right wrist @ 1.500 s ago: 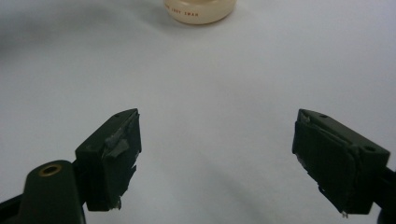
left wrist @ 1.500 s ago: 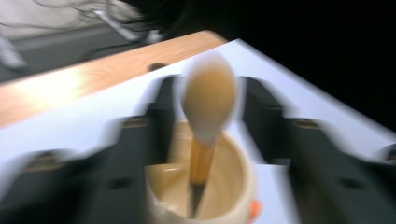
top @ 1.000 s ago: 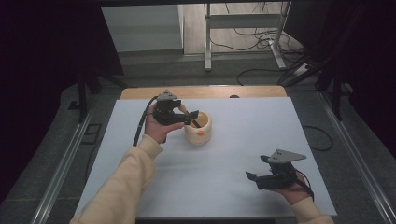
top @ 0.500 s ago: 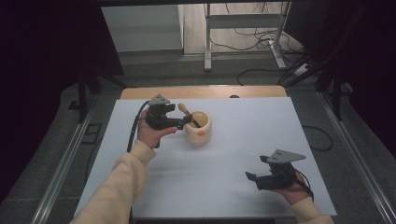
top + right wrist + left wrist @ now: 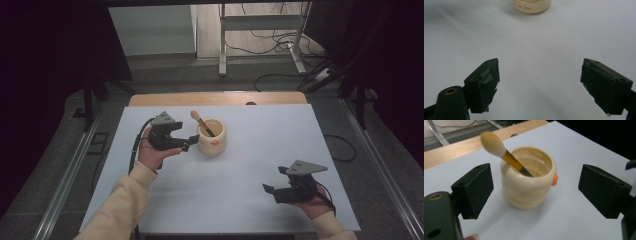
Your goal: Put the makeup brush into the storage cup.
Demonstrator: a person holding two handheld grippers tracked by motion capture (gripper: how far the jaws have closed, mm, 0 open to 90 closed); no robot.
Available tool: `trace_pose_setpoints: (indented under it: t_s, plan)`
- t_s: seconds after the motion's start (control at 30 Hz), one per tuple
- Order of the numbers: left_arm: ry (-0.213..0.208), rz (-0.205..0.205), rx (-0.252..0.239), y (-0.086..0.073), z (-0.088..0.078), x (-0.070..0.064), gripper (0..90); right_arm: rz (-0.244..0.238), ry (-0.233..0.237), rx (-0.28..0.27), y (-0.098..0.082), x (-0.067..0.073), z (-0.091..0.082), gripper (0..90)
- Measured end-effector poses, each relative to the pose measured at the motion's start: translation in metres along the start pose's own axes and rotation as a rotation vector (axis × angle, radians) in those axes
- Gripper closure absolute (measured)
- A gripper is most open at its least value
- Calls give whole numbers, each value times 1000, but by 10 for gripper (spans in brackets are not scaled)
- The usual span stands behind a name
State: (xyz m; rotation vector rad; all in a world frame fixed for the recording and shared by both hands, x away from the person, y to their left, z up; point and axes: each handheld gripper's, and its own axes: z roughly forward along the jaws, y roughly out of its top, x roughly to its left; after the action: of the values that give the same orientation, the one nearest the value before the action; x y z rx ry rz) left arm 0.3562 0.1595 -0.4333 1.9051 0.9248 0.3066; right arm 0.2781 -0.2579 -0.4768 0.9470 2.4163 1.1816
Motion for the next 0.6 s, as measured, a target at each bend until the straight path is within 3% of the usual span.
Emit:
trace_pose_setpoints:
  t_s: [0.17,0.43,0.6]
  plan:
    - [-23,-2,12,-11,-8,-4,132,2,-2,-4,0,0,0,154]
    - [-7,11,61,-35,-24,-10,137,4,-5,-6,0,-2,-1,153]
    - [-5,-12,71,-53,-34,-11,136,5,-11,-7,0,-2,-2,153]
